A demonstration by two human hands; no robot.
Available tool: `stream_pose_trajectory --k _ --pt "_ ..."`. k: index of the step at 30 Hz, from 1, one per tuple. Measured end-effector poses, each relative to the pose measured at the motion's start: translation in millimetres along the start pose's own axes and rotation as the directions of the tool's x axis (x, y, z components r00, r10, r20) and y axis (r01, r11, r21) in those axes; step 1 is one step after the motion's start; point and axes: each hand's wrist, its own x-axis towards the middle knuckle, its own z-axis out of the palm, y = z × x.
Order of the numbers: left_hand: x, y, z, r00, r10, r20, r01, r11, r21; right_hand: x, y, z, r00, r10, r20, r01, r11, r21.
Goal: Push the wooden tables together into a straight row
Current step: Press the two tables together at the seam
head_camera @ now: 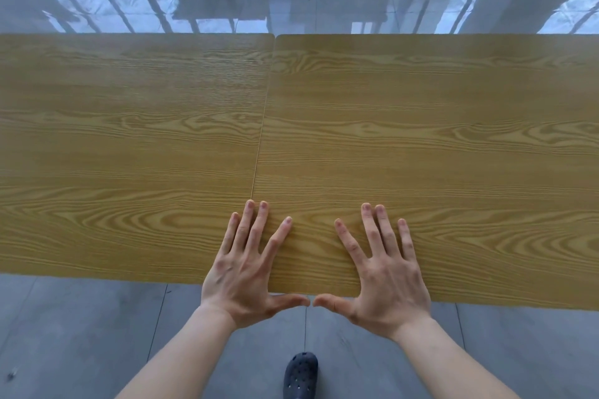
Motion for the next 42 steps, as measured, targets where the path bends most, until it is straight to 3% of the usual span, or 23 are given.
stream_pose_trajectory --k 12,26,42 --pt "4 1 -2 0.999 0.010 -0.033 -0.010 1.000 -0.003 6 1 -2 1.000 0.004 -0.030 -0.003 0.999 0.033" --pt "-3 5 -2 0.998 -0.008 -0.064 0.004 0.998 -0.055 -1 3 3 0.999 0.012 0.051 -0.007 0.995 -0.104" --pt "-1 2 -1 0.996 -0.020 -0.081 0.011 0.994 -0.106 3 -7 -7 1.000 0.024 0.020 -0.024 1.000 -0.003"
